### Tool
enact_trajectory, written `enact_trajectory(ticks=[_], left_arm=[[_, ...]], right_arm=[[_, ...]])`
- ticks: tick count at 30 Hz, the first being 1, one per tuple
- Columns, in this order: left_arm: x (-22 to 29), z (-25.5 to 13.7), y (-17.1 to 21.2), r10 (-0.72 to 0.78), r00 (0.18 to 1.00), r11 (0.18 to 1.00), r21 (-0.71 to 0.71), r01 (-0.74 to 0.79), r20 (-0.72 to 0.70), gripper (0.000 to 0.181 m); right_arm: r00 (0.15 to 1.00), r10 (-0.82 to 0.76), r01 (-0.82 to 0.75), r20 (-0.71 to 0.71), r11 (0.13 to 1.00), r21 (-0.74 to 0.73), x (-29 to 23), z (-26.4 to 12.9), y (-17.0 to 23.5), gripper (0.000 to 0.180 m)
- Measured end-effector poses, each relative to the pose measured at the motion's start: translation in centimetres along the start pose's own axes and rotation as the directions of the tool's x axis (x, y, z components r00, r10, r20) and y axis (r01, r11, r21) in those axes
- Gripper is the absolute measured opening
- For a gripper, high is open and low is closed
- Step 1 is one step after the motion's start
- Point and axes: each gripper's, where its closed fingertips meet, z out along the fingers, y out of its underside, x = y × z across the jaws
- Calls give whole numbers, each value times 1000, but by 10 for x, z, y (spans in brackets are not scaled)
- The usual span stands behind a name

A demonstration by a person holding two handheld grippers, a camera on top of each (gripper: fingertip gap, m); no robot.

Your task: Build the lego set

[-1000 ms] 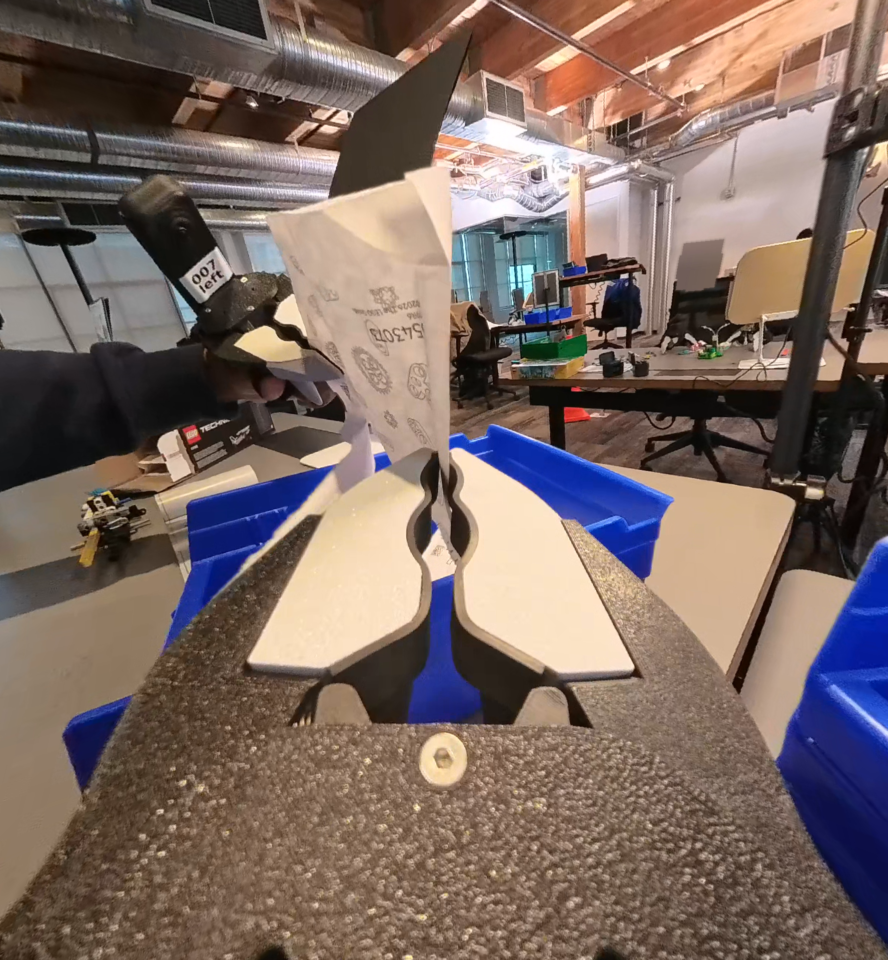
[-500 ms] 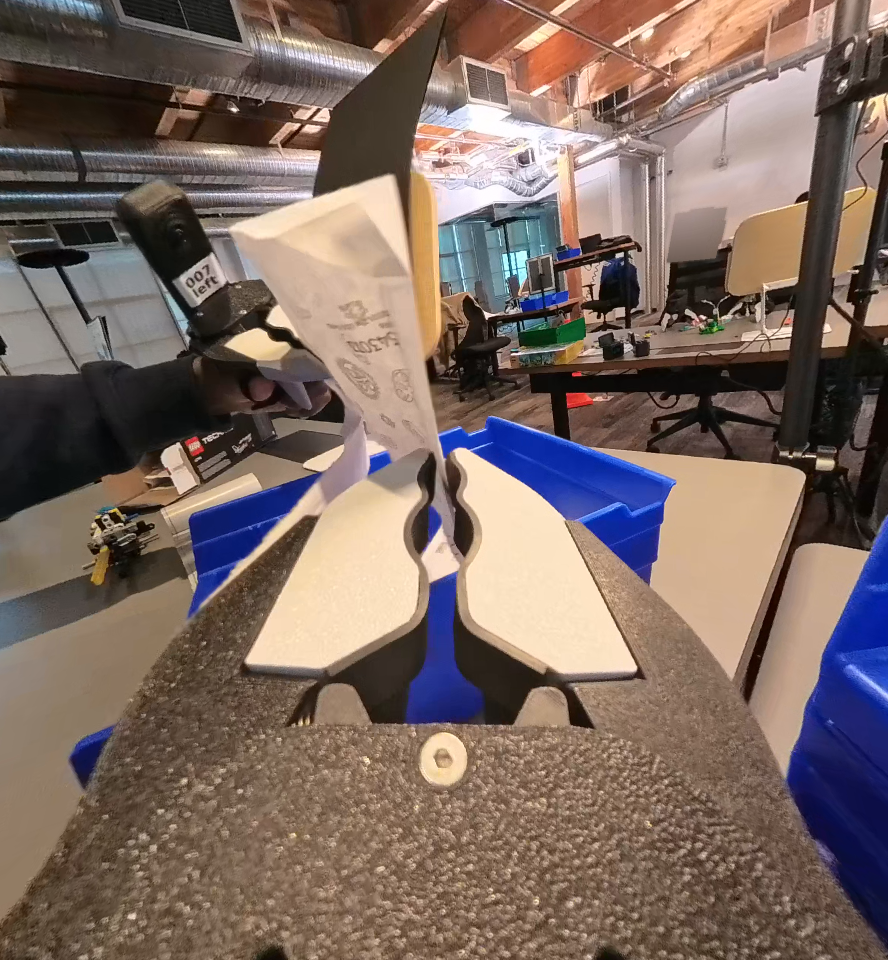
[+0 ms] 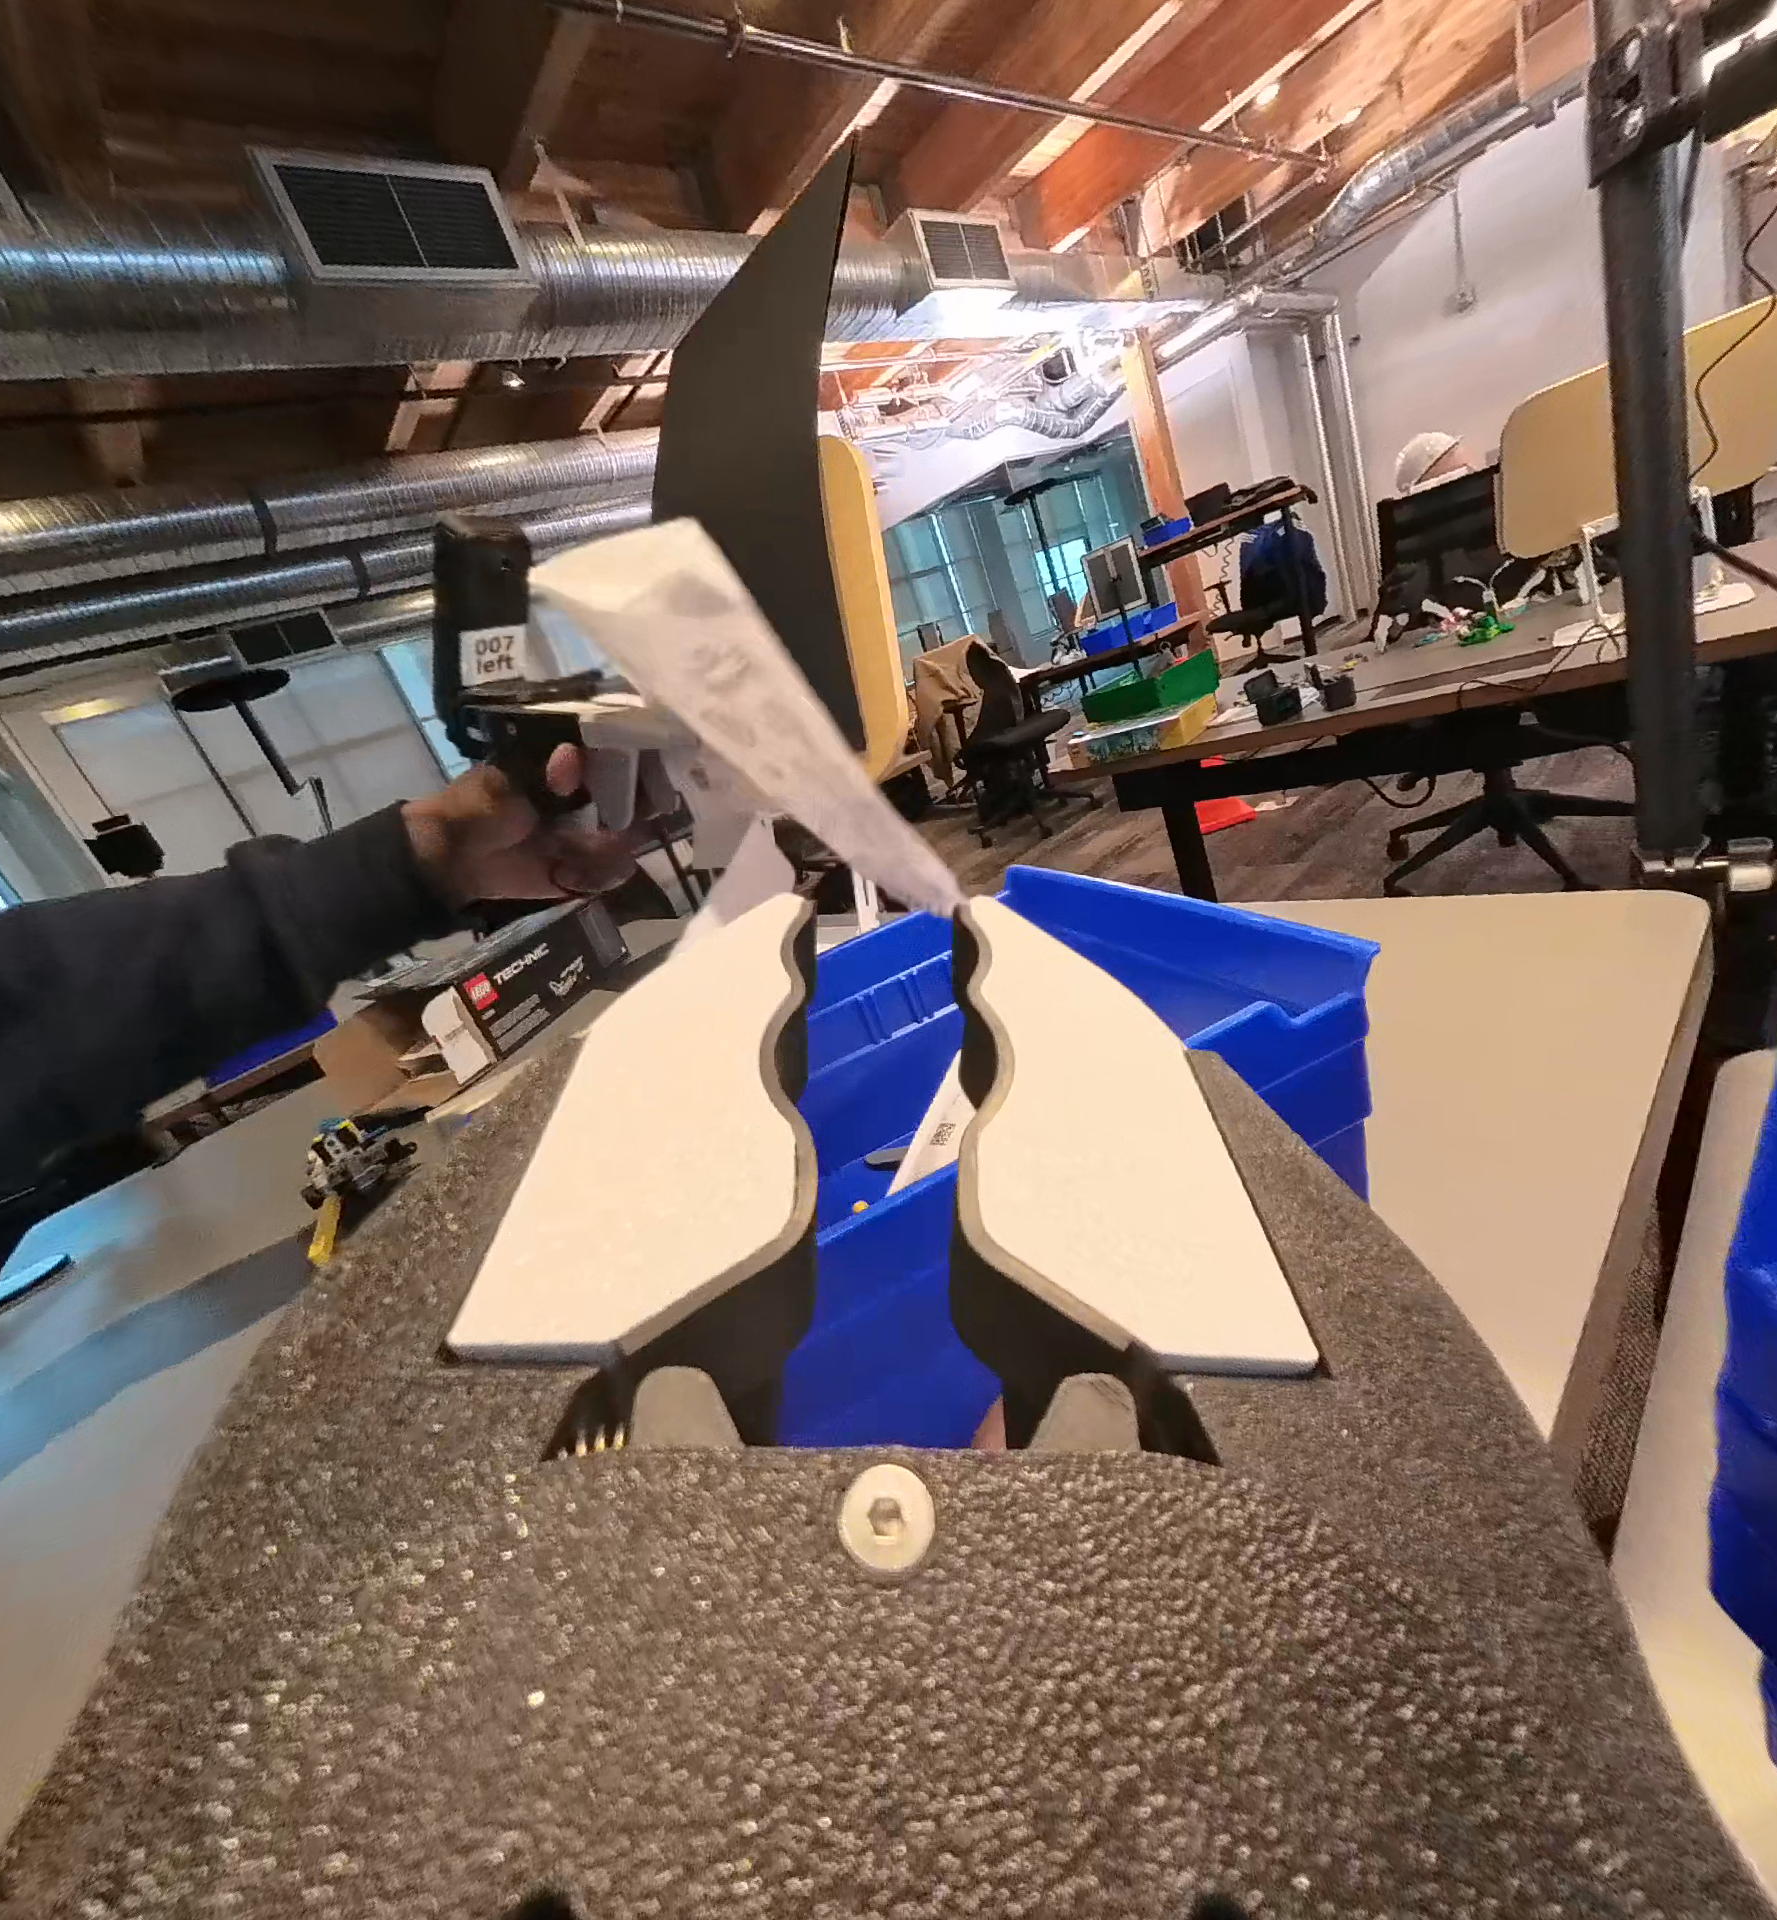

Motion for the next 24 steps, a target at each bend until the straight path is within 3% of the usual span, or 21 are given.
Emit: enact_trajectory(ticks=[3, 6, 12, 19, 22, 24], left_arm=[[-13, -22, 9, -34, 998, 999, -6, 35, 57, 0], [-30, -39, 26, -212, 971, 976, -22, 216, 112, 0], [-63, -76, 86, -564, 778, 799, -54, 598, 275, 0], [-73, -99, 164, -605, 665, 664, -183, 725, 439, 0], [-76, -99, 188, -580, 658, 626, -255, 737, 481, 4], [-83, -100, 202, -525, 673, 619, -310, 722, 521, 17]], right_arm=[[1000, 0, 0, 3, 1000, -21, -2, 5, 6, 24], [1000, -9, 9, -4, 998, -60, -3, 9, 15, 25], [1000, -14, 14, -7, 997, -79, -4, 11, 20, 25], [1000, -7, 6, -8, 996, -92, -2, 13, 24, 25], [1000, -9, 8, -7, 995, -103, -3, 14, 26, 25], [1000, -9, 9, -7, 994, -109, -2, 14, 28, 25]])
